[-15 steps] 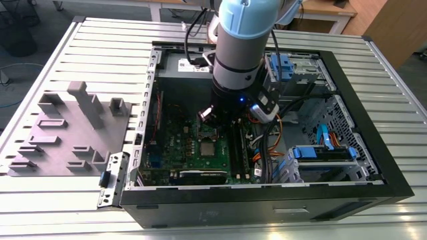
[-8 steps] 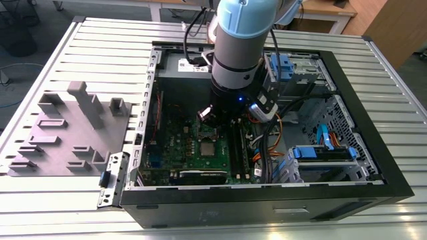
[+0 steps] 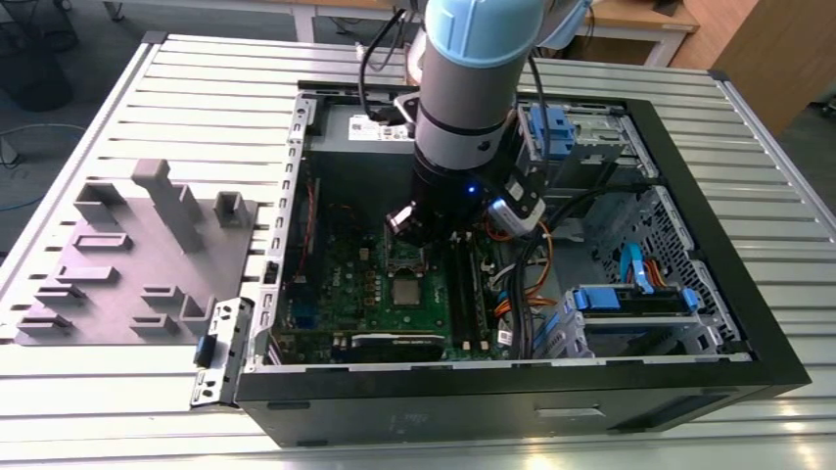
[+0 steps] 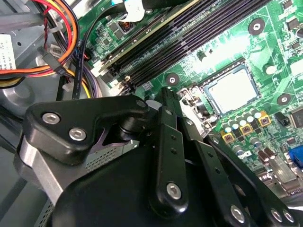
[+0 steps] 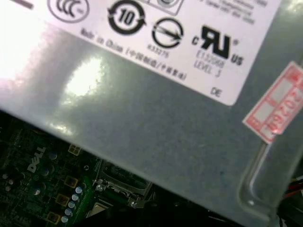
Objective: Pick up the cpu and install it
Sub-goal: 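Close the cpu cover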
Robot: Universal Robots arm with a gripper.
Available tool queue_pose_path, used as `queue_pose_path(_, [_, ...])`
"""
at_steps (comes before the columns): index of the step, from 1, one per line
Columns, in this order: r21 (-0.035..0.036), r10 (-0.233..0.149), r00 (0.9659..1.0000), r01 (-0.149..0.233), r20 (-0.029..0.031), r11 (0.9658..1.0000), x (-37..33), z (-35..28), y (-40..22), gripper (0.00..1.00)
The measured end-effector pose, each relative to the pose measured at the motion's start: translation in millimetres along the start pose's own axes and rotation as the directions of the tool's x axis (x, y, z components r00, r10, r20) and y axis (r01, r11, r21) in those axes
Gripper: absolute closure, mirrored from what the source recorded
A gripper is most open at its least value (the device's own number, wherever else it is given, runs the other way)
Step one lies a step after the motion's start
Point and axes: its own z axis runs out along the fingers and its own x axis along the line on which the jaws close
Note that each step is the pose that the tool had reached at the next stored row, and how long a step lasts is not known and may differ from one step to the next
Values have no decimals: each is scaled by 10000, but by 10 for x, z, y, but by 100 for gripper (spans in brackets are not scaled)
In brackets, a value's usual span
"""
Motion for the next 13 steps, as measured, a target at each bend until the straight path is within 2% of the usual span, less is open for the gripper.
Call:
queue_pose_path(5, [0,0,10000,0,0,10000,0,-3,0,89])
queue_pose_path(13, [4,0,10000,0,-5,10000,-7,66,-5,89])
